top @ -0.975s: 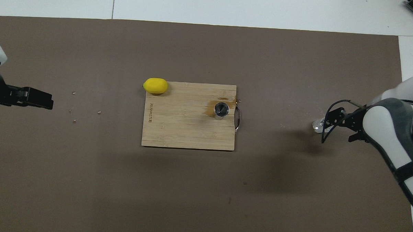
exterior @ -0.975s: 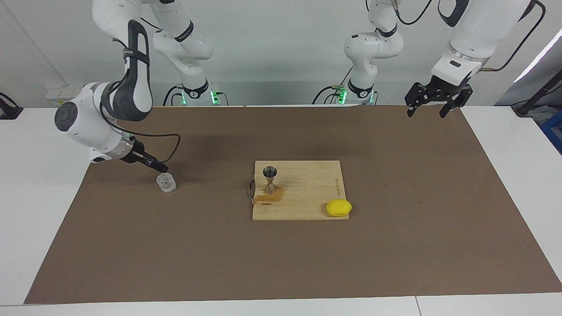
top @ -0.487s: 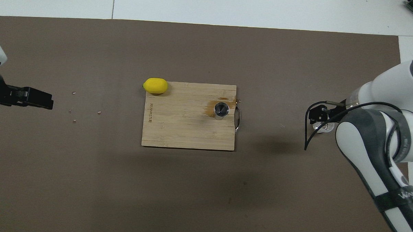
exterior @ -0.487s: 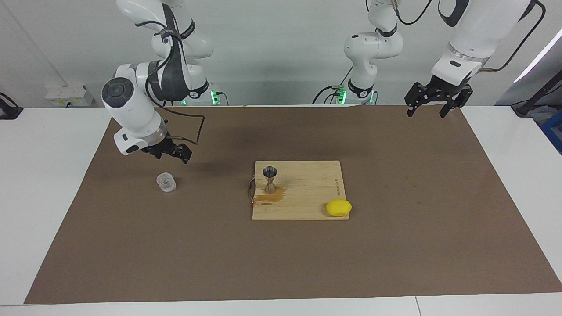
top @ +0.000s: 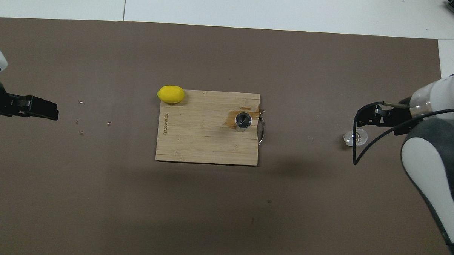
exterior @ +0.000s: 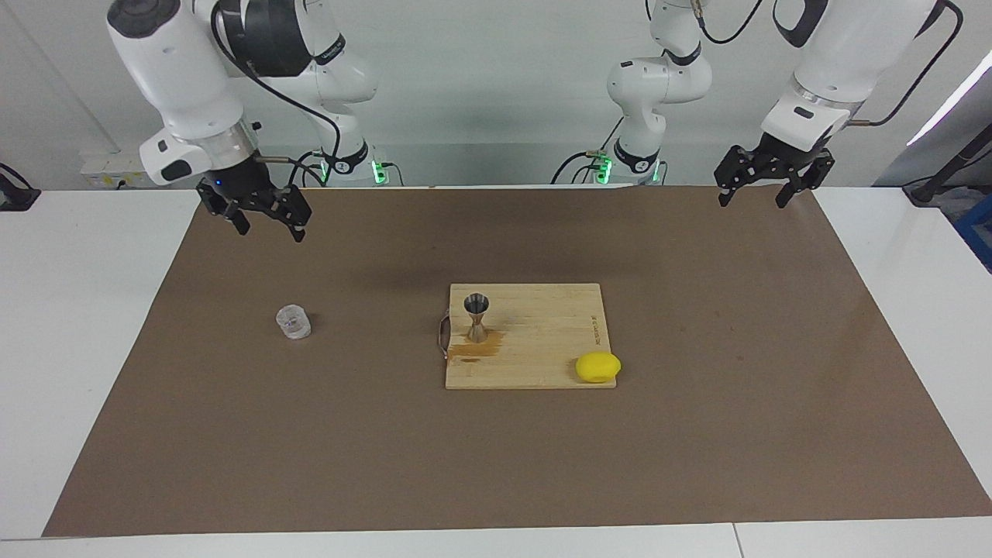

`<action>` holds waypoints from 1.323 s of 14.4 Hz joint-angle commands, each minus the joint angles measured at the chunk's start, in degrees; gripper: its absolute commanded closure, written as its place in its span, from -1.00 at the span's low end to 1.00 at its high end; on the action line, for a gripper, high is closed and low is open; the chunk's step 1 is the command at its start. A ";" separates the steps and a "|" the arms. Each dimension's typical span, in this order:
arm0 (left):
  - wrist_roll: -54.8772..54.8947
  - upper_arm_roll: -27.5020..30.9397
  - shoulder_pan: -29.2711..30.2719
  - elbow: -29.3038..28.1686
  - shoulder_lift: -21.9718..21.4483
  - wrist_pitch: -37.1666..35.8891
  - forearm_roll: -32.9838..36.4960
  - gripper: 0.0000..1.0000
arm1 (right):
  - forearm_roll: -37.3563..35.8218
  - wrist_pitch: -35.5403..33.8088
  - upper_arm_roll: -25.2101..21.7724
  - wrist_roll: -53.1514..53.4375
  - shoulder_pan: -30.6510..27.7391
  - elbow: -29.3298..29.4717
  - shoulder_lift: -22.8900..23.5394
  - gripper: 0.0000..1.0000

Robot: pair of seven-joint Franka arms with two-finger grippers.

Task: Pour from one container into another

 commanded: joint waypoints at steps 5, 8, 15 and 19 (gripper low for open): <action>-0.01 0.45 -0.56 -0.69 -0.67 0.15 0.46 -1.00 | -3.87 -9.59 0.43 -1.74 -0.44 8.13 2.36 -1.00; -0.01 0.54 -0.56 -0.69 -0.67 0.15 0.46 -1.00 | -3.08 -10.22 0.34 -1.56 -0.97 6.03 1.49 -1.00; -0.01 0.45 -0.56 -0.69 -0.67 0.07 0.46 -1.00 | -2.82 -7.93 0.43 -2.44 -0.44 2.76 0.08 -1.00; -0.01 0.54 -0.56 -0.69 -0.67 0.15 0.46 -1.00 | -2.82 -9.87 0.43 -2.53 -0.44 2.76 -0.01 -1.00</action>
